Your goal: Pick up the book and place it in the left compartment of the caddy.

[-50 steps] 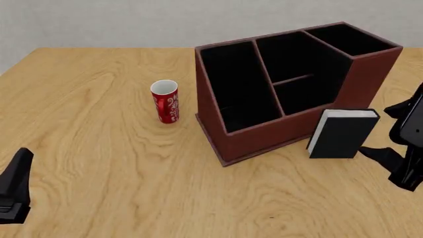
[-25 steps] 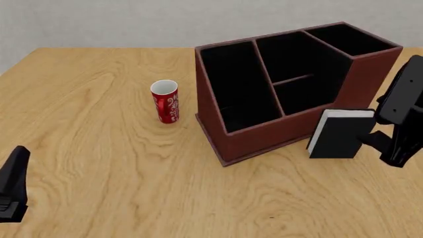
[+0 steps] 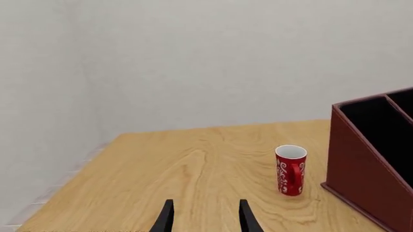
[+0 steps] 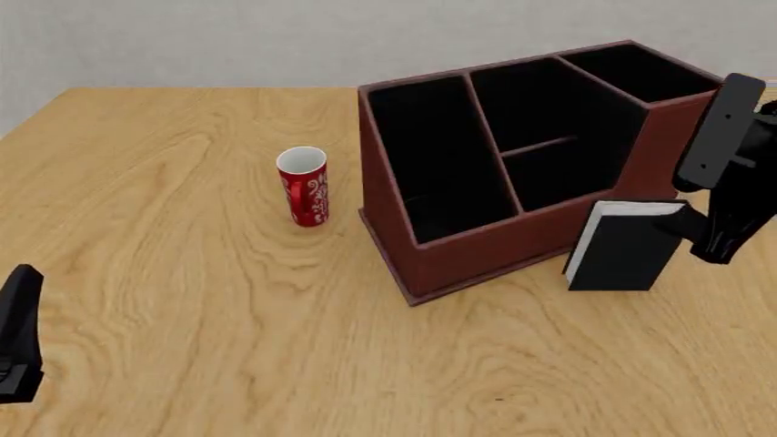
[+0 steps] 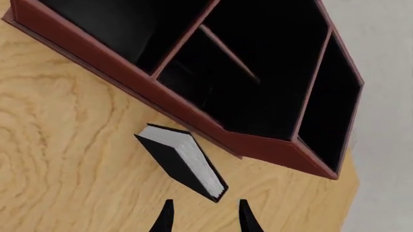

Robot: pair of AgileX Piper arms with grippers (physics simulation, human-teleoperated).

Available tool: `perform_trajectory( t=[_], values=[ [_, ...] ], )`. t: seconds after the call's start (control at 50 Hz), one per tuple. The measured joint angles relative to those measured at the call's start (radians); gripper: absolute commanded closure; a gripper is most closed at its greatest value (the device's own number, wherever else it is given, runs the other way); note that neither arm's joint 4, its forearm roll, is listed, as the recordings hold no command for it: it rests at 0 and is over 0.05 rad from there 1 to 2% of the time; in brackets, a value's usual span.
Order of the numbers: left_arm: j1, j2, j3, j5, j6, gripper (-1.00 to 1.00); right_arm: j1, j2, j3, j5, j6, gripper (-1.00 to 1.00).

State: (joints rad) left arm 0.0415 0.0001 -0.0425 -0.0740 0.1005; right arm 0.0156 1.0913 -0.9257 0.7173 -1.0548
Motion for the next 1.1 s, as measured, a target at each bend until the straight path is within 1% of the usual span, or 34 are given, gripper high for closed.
perform_trajectory(
  t=[0.24, 0.34, 0.68, 0.86, 1.1],
  values=[
    [0.021, 0.0, 0.007, -0.006, -0.001, -1.0, 0.001, 0.052, 0.012, -0.04, -0.045, -1.0],
    [0.028, 0.0, 0.009, -0.007, -0.001, -1.0, -0.001, 0.063, 0.032, -0.059, -0.075, -1.0],
    [0.044, 0.0, 0.025, -0.018, -0.006, -1.0, -0.038, 0.112, 0.04, -0.103, -0.155, -1.0],
    [0.05, 0.0, 0.028, -0.02, -0.009, -1.0, -0.049, 0.136, 0.022, -0.11, -0.174, -1.0],
    [0.06, 0.0, 0.032, -0.022, -0.011, -1.0, -0.032, 0.171, 0.016, -0.128, -0.178, -1.0]
  ],
)
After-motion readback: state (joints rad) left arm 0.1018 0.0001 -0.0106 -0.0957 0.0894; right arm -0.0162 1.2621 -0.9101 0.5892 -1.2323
